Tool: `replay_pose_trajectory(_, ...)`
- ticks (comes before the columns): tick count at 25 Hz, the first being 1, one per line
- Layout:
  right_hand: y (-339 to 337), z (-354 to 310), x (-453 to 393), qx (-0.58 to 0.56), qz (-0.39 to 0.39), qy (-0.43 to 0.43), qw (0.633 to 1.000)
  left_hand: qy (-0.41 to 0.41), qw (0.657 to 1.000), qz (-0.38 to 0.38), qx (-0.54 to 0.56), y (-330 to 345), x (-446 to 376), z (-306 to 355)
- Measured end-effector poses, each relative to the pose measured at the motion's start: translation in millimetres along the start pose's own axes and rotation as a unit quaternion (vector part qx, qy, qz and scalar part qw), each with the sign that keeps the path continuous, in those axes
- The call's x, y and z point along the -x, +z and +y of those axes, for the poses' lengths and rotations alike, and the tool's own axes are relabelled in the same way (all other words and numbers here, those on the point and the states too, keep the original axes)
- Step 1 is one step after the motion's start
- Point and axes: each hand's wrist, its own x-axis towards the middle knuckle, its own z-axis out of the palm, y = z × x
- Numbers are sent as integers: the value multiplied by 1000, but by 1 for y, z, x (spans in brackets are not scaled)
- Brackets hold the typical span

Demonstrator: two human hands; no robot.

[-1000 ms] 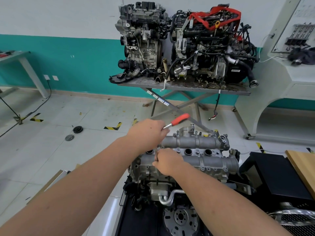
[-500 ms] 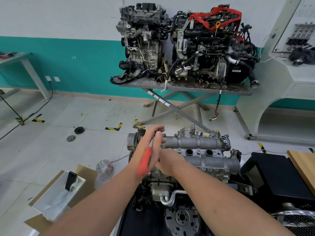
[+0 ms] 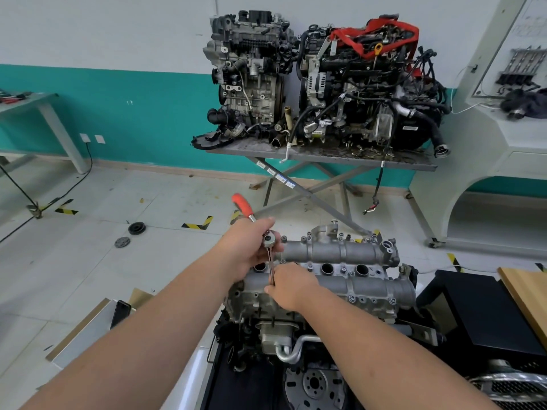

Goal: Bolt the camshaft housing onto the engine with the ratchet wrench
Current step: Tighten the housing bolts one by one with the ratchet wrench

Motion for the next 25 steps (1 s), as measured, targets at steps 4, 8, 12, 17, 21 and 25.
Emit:
replay_pose_trajectory(4,4,1,3,-13,32,-12,999,119,914,-12,-387,3,6,21)
replay_pose_trajectory(8,6,3,0,-21,29,-14,999,282,634,-39,-719,10,11,24)
replay_pose_trajectory(12,5,4,2,-17,61,-15,998,494,547,30,-676,-2,16,-6)
replay_pose_trajectory(17,4,-1,0,-58,31,-39,997,472,792,21,-387,-16,7,-48)
replay_pose_trajectory(21,-2,0,2,-10,9,4,1000,207,977,43,-21,3,5,-51)
replay_pose_trajectory(25,-1,1,1,-21,2,0,1000,38,992,15,121,3,-4,-28)
